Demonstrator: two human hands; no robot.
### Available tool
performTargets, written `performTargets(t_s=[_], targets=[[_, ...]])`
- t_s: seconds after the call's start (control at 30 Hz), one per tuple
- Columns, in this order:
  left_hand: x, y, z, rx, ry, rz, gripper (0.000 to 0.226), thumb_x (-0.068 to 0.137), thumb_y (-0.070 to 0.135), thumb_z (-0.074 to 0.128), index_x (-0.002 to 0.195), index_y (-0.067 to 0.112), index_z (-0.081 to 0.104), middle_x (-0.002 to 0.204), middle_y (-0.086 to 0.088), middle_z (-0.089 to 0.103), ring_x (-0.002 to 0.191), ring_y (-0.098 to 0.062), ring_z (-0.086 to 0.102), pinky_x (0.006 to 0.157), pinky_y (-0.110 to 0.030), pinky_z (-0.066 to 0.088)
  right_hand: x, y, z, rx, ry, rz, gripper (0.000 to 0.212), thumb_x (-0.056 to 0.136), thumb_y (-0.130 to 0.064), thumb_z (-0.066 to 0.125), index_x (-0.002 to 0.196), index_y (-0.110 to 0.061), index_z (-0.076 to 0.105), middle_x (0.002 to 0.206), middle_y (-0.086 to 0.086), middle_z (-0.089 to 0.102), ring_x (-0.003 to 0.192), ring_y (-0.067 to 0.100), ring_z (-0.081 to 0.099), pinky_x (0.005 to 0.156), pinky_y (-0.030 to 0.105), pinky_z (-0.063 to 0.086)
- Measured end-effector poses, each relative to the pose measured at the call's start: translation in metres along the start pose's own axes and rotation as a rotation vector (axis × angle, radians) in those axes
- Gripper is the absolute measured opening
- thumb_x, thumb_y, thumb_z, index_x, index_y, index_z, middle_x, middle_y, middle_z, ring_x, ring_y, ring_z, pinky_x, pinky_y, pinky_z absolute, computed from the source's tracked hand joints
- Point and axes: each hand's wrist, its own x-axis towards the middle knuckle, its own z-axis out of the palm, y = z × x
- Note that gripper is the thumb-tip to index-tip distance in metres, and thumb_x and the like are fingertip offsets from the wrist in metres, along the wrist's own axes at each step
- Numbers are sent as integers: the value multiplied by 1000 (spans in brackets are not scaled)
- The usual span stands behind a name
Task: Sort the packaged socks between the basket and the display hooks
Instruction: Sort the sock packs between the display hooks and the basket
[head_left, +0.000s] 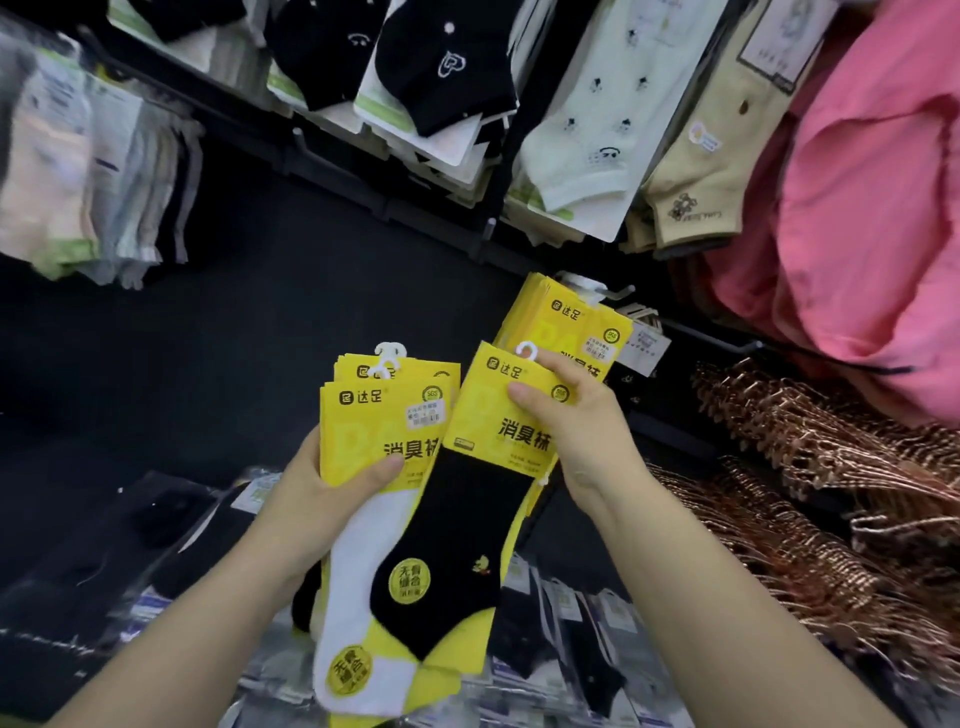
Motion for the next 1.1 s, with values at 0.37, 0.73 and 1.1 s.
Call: performTargets(t_s=[0.37, 0.73, 1.1], targets=[[2, 1, -5, 174, 80, 29, 41, 73, 36, 76, 107, 34, 53, 98, 13, 68, 85, -1, 64, 60, -19, 43, 55, -34, -31, -55, 413, -124, 12, 92, -28, 57, 81, -28, 62, 90, -5, 58, 81, 14, 48, 76, 33, 44], [2, 3, -7, 53, 62, -9, 56, 55, 49, 75, 105, 34, 57, 96, 9, 73, 86, -10, 70, 64, -26, 50, 70, -18, -29, -96, 540, -90, 28, 89, -14, 60, 116, -15, 63, 111, 4, 58, 89, 17, 58, 84, 36, 52], [-1, -1, 10, -79, -3, -8, 62, 56, 47, 83, 111, 30, 60, 100, 10, 74, 90, -11, 72, 77, -33, 55, -25, 25, 50, -461, -84, -77, 63, 66, -50, 78, 109, -34, 35, 113, -10, 46, 96, 2, 50, 71, 15, 42]])
